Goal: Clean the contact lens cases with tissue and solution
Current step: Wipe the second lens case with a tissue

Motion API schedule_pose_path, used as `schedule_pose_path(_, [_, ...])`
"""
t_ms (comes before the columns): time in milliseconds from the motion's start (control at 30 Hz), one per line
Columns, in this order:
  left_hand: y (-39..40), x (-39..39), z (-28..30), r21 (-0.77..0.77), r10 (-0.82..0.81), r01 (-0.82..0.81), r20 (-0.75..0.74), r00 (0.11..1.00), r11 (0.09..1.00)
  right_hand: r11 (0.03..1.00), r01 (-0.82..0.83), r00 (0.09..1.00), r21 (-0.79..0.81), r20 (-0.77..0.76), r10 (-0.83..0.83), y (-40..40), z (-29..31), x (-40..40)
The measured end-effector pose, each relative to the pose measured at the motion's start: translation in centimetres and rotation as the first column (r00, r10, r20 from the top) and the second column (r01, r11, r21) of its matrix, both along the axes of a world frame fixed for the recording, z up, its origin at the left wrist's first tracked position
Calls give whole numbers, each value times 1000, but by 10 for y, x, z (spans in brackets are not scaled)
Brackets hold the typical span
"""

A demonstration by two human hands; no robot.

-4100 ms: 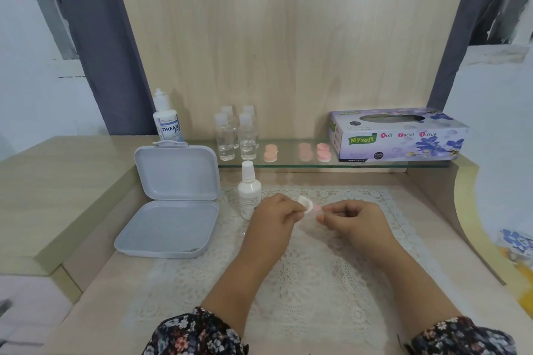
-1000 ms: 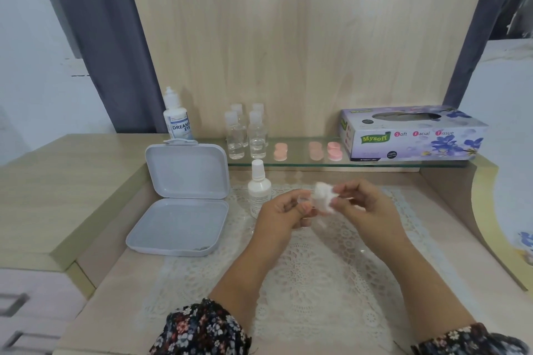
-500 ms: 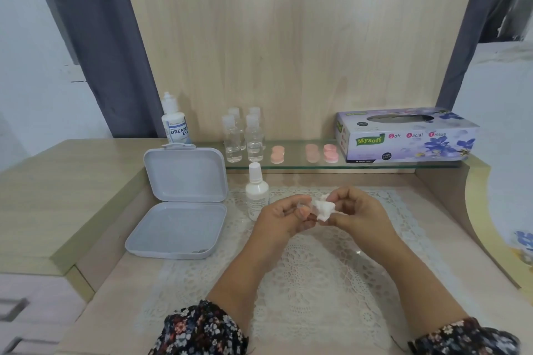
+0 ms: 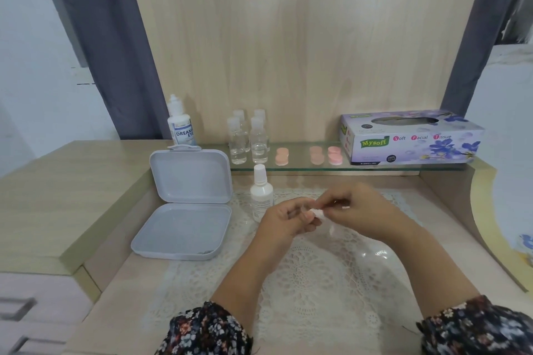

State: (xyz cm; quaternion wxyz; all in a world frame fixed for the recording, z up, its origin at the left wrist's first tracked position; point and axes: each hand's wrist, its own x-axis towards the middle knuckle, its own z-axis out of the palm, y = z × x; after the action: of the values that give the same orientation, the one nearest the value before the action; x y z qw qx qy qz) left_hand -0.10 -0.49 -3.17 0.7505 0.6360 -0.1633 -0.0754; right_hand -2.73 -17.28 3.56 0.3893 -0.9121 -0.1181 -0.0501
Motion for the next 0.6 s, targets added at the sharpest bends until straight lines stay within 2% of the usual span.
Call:
schedule_pose_path(100, [-2, -3, 1, -15, -10, 10, 16, 1000, 1000, 971, -31, 998, -235, 37, 41, 6, 9, 6])
schedule_pose_path(167, [-3, -4, 2, -34, 12, -11, 25, 1000, 999, 956, -12, 998, -292, 52, 29, 9, 11, 10])
schedule_pose_path(233, [-4, -6, 3, -64, 53, -52, 17, 998, 997, 970, 42, 999, -241, 38, -34, 10, 10, 12])
schedule_pose_path(333, [-7, -8, 6, -77, 106, -104, 30, 994, 992, 984, 173, 983, -49, -59, -176, 9, 5, 14])
schedule_pose_path(467, [-11, -8, 5, -38, 156, -154, 61, 986, 987, 918, 365, 927, 155, -154, -343, 10, -8, 12])
schedule_pose_path(533, [-10, -8, 4, -37, 148, -146, 56, 987, 989, 925, 341, 939, 166, -116, -325, 12, -12, 10])
schedule_pose_path(600, [-8, -7, 4, -57, 109, -107, 35, 993, 993, 967, 233, 972, 101, -36, -231, 10, -9, 8])
